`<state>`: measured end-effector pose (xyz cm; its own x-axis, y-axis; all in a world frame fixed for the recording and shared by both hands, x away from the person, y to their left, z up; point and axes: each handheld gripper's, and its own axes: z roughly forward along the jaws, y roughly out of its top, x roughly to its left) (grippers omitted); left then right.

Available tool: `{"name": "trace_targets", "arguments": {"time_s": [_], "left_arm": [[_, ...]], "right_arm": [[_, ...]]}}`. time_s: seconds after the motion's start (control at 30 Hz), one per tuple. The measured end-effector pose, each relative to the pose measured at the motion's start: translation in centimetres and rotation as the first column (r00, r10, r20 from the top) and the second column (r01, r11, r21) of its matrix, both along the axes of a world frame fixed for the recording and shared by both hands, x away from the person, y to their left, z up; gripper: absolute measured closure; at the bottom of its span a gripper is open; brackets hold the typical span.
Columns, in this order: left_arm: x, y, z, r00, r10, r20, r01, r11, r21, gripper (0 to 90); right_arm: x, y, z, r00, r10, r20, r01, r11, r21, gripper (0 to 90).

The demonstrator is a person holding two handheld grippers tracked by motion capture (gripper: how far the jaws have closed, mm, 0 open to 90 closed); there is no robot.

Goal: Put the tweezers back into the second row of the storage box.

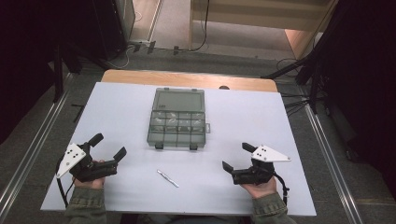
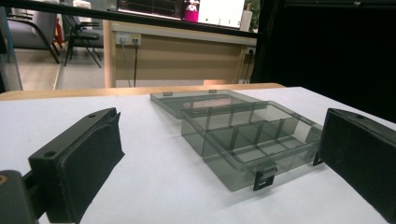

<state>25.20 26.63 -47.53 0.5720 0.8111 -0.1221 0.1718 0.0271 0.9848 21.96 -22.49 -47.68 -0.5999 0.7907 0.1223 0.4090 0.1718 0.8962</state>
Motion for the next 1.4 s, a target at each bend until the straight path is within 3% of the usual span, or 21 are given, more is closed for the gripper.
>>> {"name": "trace_targets", "arguments": {"time_s": [0.2, 0.23, 0.4, 0.6, 0.8, 1.07, 1.13, 1.4], "left_arm": [[0.0, -0.1, 0.0, 1.0, 0.006, 0.003, -0.006, 0.9999, 0.012, 0.0], [0.0, -0.1, 0.0, 1.0, 0.008, 0.003, -0.008, 0.9999, 0.014, 0.0], [0.0, -0.2, 0.0, 1.0, 0.002, 0.003, -0.002, 0.9998, 0.018, 0.0], [0.0, -0.2, -0.1, 1.0, -0.003, 0.004, 0.003, 0.9999, 0.015, 0.0], [0.0, -0.4, -0.1, 1.0, -0.008, 0.005, 0.008, 0.9998, 0.018, 0.0], [0.0, -0.4, -0.1, 0.9999, -0.009, 0.006, 0.009, 0.9998, 0.017, 0.0], [0.0, -0.4, -0.1, 0.9999, -0.01, 0.005, 0.01, 0.9998, 0.016, 0.0], [0.1, -0.4, -0.1, 0.9999, -0.017, -0.002, 0.017, 0.9998, 0.006, 0.0]], "right_arm": [[0.4, 1.3, 0.3, 0.9977, 0.062, -0.026, -0.063, 0.997, -0.041, 0.0], [0.5, 1.9, 0.3, 0.9964, 0.078, -0.033, -0.08, 0.994, -0.07, 0.0], [0.6, 3.2, 0.2, 0.9904, 0.122, -0.066, -0.128, 0.986, -0.108, 0.0], [0.9, 4.0, 0.3, 0.9867, 0.141, -0.08, -0.15, 0.982, -0.116, 0.0], [1.3, 4.9, 0.0, 0.9766, 0.172, -0.129, -0.189, 0.972, -0.137, 0.0], [1.5, 5.8, -0.2, 0.969, 0.187, -0.161, -0.212, 0.965, -0.156, 0.0], [1.7, 6.3, -0.4, 0.9613, 0.2, -0.19, -0.233, 0.957, -0.172, 0.0], [2.0, 7.4, -0.5, 0.9492, 0.225, -0.22, -0.27, 0.942, -0.201, 0.0]]}}
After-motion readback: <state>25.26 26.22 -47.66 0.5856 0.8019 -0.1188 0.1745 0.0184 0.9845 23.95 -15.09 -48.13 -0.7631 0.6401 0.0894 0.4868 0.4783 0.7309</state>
